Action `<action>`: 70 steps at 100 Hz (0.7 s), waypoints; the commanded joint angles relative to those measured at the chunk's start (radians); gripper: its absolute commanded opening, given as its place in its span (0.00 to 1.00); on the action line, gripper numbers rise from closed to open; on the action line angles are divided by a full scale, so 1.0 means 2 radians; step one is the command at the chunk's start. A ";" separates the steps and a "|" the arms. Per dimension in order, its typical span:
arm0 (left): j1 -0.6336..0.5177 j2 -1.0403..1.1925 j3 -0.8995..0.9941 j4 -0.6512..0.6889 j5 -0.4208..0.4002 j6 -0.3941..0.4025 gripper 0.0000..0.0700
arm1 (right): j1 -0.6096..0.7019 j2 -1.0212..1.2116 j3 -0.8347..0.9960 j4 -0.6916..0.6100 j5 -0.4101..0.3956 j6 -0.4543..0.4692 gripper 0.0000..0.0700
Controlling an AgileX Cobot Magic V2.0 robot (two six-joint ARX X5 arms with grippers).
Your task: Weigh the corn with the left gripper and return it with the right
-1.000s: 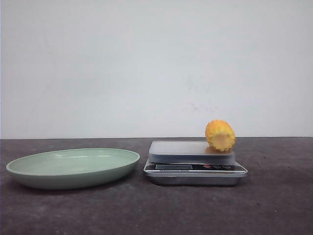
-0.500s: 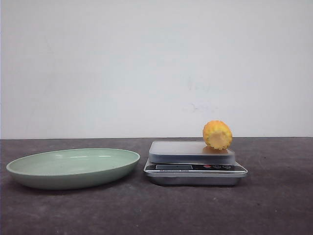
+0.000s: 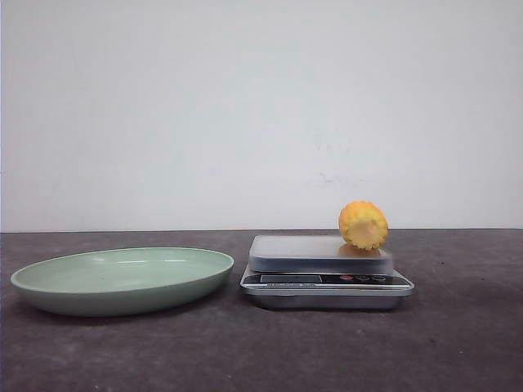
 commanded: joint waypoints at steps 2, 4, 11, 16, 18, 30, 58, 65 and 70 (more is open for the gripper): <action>-0.003 -0.037 -0.035 -0.028 -0.020 -0.024 0.01 | 0.010 0.016 0.005 0.021 -0.001 0.000 0.99; -0.003 -0.046 -0.045 -0.028 -0.024 -0.028 0.01 | 0.013 0.021 0.005 0.026 0.000 0.002 0.99; -0.003 -0.074 -0.075 -0.028 -0.038 -0.037 0.01 | 0.026 0.036 0.005 0.053 0.000 0.005 0.99; -0.003 -0.092 -0.094 -0.028 -0.042 -0.045 0.01 | 0.038 0.048 0.005 0.075 0.002 0.008 0.95; -0.003 -0.099 -0.100 -0.028 -0.042 -0.047 0.01 | 0.044 0.053 0.005 0.084 0.003 0.010 0.93; -0.003 -0.129 -0.125 -0.028 -0.041 -0.063 0.01 | 0.083 0.083 0.005 0.137 0.028 0.035 0.89; -0.003 -0.145 -0.132 -0.028 -0.037 -0.072 0.01 | 0.193 0.192 0.053 0.144 0.139 0.051 0.89; -0.003 -0.145 -0.132 -0.028 -0.034 -0.072 0.01 | 0.205 0.232 0.092 0.107 0.157 0.051 0.89; -0.003 -0.145 -0.133 -0.028 -0.030 -0.072 0.01 | 0.208 0.262 0.124 0.077 0.161 0.051 0.89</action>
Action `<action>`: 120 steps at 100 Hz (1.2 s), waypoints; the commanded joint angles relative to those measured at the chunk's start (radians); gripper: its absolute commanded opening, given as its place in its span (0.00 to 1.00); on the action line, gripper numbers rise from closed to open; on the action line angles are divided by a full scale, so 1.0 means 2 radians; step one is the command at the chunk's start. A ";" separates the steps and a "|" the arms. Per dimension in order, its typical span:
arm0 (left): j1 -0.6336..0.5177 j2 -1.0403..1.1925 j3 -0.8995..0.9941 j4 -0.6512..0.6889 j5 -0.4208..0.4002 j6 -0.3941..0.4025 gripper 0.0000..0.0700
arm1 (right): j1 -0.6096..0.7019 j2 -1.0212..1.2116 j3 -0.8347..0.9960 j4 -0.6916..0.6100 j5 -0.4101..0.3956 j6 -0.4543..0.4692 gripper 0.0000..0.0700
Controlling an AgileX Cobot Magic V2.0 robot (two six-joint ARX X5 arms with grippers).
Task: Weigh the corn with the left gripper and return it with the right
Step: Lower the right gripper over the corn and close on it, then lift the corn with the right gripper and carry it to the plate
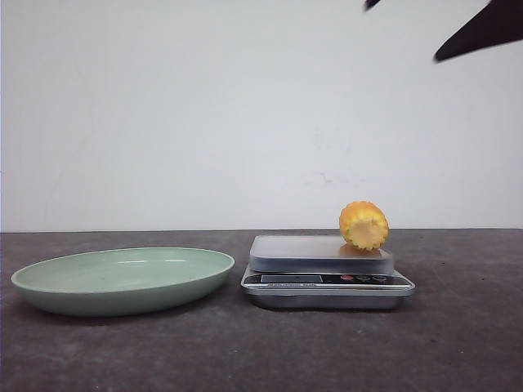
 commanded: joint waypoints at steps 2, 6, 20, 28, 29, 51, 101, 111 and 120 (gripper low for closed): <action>-0.003 0.002 0.009 -0.028 0.005 -0.002 0.01 | 0.004 0.048 0.057 -0.037 0.007 0.007 0.89; -0.003 0.002 0.009 -0.028 0.008 -0.002 0.01 | 0.004 0.073 0.083 -0.059 0.008 0.009 0.89; -0.003 0.002 0.009 -0.028 0.010 -0.002 0.01 | 0.001 0.150 0.161 -0.113 0.010 0.018 0.89; -0.003 0.002 0.009 -0.028 0.013 -0.002 0.01 | -0.003 0.184 0.185 -0.130 0.017 0.027 0.89; -0.003 0.002 0.009 -0.028 0.013 -0.002 0.01 | -0.003 0.188 0.187 -0.132 0.017 0.027 0.89; -0.003 0.002 0.009 -0.028 0.014 0.002 0.01 | -0.006 0.263 0.189 -0.162 0.034 0.037 0.89; -0.003 0.002 0.009 -0.028 0.013 0.030 0.01 | 0.000 0.350 0.189 -0.159 0.035 0.038 0.15; -0.003 0.002 0.008 -0.028 0.013 0.030 0.01 | 0.008 0.350 0.189 -0.139 0.032 0.033 0.00; -0.003 0.002 0.008 -0.028 0.013 0.030 0.01 | 0.015 0.347 0.189 -0.123 0.025 0.030 0.00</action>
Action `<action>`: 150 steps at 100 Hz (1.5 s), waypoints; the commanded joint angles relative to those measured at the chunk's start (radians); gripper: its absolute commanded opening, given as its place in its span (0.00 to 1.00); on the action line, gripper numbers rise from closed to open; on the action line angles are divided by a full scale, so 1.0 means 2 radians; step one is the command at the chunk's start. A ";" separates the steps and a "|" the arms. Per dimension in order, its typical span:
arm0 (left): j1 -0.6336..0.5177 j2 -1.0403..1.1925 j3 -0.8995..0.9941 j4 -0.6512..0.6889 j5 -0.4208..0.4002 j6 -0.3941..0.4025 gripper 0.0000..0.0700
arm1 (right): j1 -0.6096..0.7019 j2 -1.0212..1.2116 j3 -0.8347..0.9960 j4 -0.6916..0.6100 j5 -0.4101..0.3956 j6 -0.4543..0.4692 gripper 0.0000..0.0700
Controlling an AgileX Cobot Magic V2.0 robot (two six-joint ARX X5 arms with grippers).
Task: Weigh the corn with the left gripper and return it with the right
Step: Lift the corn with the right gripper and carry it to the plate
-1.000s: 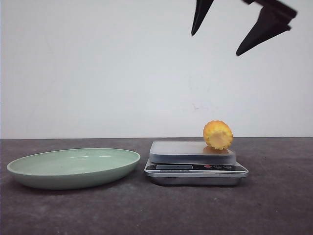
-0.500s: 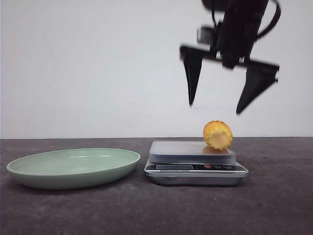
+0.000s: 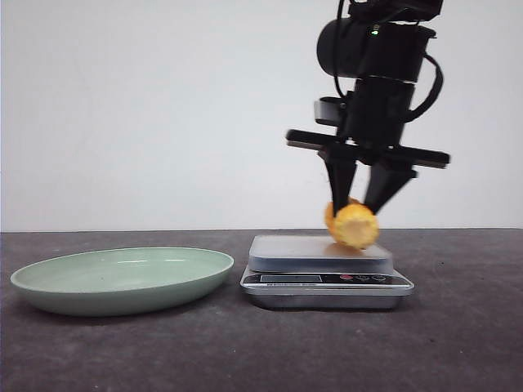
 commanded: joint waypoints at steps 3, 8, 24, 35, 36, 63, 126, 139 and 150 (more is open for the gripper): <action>-0.003 0.002 0.009 -0.028 0.000 0.005 0.01 | 0.011 0.003 0.009 0.017 -0.007 -0.005 0.00; -0.003 0.002 0.009 -0.028 0.000 0.005 0.01 | 0.018 -0.004 0.009 0.034 -0.015 -0.008 0.00; -0.003 0.002 0.009 -0.028 0.001 0.005 0.01 | 0.057 -0.045 0.031 0.128 -0.055 -0.007 0.00; -0.003 0.002 0.009 -0.028 0.000 0.005 0.01 | 0.098 -0.056 0.087 0.169 -0.078 -0.008 0.00; -0.003 0.002 0.009 -0.028 0.000 0.005 0.01 | 0.102 -0.056 0.093 0.169 -0.078 -0.008 0.00; -0.003 0.002 0.009 -0.028 -0.003 0.005 0.01 | 0.171 -0.050 0.172 0.161 -0.009 -0.011 0.00; -0.003 0.002 0.009 -0.028 0.016 -0.009 0.02 | 0.177 0.109 0.172 0.050 -0.067 0.078 0.00; -0.003 0.002 0.009 -0.028 0.016 -0.012 0.02 | 0.179 0.137 0.172 0.049 -0.076 0.097 0.00; -0.003 0.002 0.009 -0.028 0.015 -0.012 0.02 | 0.180 0.147 0.172 0.051 -0.078 0.109 0.00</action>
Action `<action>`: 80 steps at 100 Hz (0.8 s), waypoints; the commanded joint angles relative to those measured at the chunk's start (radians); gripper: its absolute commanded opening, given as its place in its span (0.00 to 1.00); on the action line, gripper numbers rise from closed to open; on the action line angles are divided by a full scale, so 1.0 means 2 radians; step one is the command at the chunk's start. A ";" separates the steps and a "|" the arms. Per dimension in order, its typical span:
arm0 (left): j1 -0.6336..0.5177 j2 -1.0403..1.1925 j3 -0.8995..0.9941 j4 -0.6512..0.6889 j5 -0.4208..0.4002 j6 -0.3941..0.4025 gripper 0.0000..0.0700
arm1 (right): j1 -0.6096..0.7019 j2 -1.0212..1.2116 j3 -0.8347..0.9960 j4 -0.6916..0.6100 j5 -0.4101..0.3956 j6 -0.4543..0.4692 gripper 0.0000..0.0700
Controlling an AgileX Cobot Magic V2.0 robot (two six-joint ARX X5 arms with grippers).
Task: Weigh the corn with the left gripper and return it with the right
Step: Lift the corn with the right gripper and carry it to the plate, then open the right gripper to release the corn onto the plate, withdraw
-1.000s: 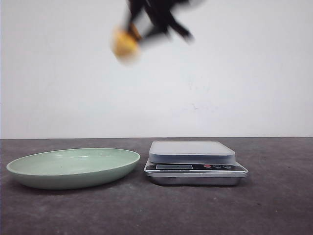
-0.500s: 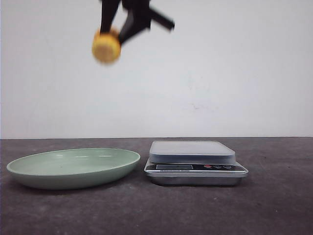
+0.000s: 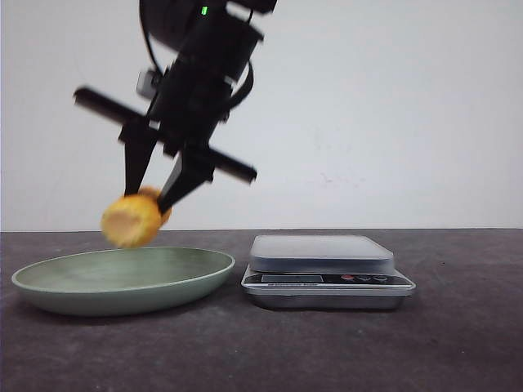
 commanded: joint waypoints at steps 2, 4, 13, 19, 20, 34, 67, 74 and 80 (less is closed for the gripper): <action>-0.003 0.002 0.009 -0.028 0.001 -0.001 0.02 | 0.005 0.012 0.009 0.007 -0.001 0.020 0.00; -0.003 0.002 0.009 -0.028 0.000 -0.001 0.02 | 0.005 0.014 0.009 0.007 -0.001 0.020 0.00; -0.003 0.002 0.009 -0.028 -0.003 -0.001 0.02 | 0.006 0.015 0.009 0.003 -0.010 0.020 0.00; -0.003 0.002 0.009 -0.028 -0.003 -0.001 0.02 | 0.006 0.015 0.009 0.003 -0.015 0.020 0.00; -0.003 0.002 0.009 -0.028 -0.003 -0.001 0.02 | 0.006 0.015 0.009 0.003 -0.015 0.020 0.01; -0.003 0.002 0.009 -0.028 -0.004 0.000 0.02 | 0.007 0.015 0.009 0.003 -0.035 0.020 0.39; -0.003 0.002 0.009 -0.028 -0.005 0.000 0.02 | 0.003 0.005 0.009 0.003 -0.049 -0.004 0.63; -0.003 0.002 0.009 -0.028 -0.005 -0.002 0.02 | -0.002 -0.004 0.010 0.004 -0.049 -0.009 0.70; -0.003 0.002 0.009 -0.028 -0.005 -0.002 0.02 | -0.007 -0.015 0.011 0.004 -0.047 -0.017 0.70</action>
